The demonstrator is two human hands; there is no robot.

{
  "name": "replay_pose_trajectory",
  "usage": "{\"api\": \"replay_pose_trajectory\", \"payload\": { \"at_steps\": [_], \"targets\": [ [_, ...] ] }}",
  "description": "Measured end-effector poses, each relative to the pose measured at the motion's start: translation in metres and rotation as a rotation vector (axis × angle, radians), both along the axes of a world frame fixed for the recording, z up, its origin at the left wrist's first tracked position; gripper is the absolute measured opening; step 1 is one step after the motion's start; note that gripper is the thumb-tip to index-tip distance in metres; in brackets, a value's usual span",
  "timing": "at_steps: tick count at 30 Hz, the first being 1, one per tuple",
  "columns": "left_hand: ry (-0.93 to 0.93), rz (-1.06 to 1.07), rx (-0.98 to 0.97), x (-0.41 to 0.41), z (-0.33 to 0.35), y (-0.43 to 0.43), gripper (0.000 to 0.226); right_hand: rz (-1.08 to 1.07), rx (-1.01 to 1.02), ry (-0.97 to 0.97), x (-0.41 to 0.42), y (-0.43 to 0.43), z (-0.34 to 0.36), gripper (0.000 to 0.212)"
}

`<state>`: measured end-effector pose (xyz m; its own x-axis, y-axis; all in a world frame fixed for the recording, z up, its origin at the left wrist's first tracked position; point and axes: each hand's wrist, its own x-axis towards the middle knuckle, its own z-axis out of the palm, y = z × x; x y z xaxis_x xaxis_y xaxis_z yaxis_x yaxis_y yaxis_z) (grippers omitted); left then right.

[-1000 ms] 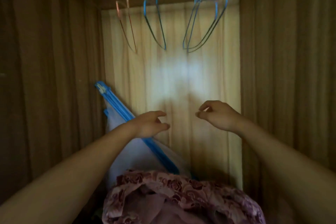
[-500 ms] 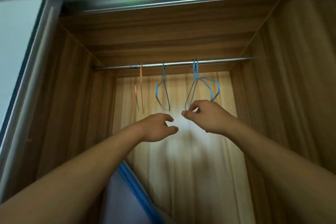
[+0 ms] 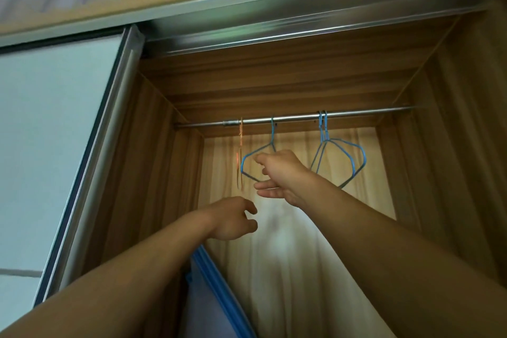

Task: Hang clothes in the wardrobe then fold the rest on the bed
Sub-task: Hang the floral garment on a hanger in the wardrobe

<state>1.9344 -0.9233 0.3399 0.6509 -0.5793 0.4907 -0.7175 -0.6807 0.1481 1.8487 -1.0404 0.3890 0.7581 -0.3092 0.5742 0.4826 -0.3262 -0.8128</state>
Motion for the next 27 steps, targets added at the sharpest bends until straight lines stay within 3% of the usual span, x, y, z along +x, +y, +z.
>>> {"api": "replay_pose_trajectory", "payload": {
  "at_steps": [5,14,22,27],
  "targets": [
    [-0.012,0.027,-0.009,0.007,0.003,0.007,0.056,0.033,0.079,-0.006,0.013,0.001,0.005,0.049],
    [-0.059,0.053,-0.023,0.014,0.015,0.013,0.057,0.109,-0.012,0.047,0.029,0.007,0.015,0.042],
    [-0.081,0.044,-0.035,0.007,0.028,0.011,0.055,-0.04,0.065,-0.068,0.01,0.011,0.03,0.028],
    [-0.099,0.011,-0.036,-0.001,0.031,0.006,0.051,-0.037,0.118,-0.13,-0.01,0.0,0.041,0.033]
  ]
}}
